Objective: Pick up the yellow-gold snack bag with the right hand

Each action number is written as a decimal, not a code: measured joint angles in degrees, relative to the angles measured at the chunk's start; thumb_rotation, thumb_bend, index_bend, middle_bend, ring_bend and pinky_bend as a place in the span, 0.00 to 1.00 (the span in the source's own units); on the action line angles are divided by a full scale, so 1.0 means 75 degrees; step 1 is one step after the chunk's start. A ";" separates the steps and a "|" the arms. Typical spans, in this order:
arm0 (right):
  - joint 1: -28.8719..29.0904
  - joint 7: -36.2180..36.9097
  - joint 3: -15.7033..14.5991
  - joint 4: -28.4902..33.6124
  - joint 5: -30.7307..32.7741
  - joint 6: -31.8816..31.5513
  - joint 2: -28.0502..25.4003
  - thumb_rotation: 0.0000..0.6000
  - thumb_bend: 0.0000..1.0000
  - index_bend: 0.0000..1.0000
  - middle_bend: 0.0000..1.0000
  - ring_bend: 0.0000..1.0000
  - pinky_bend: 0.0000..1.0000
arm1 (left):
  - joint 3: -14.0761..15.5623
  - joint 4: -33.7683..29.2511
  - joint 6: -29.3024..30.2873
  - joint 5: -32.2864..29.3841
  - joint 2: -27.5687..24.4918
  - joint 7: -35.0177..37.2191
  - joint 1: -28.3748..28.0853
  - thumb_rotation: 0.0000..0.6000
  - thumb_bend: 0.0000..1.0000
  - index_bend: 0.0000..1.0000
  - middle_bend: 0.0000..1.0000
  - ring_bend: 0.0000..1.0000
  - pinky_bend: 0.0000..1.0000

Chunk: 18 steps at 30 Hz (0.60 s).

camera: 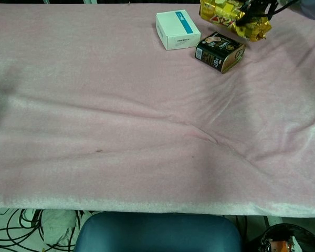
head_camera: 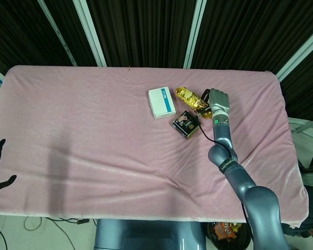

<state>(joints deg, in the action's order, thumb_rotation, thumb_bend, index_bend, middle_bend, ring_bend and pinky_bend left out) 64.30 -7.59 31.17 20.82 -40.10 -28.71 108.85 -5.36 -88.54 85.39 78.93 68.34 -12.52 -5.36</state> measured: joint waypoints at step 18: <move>-0.3686 0.1174 -0.0683 0.9233 -0.1575 -0.3263 -0.4055 1.00 0.30 0.65 0.66 0.66 0.63 | 0.0294 0.0218 0.0346 0.0942 -0.0113 0.0691 0.0042 1.00 0.00 0.00 0.00 0.00 0.00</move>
<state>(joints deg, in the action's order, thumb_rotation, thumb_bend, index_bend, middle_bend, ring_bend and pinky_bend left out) 36.65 1.22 26.05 90.07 -51.91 -53.18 78.44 -3.15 -86.90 87.98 86.00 67.50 -7.34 -5.04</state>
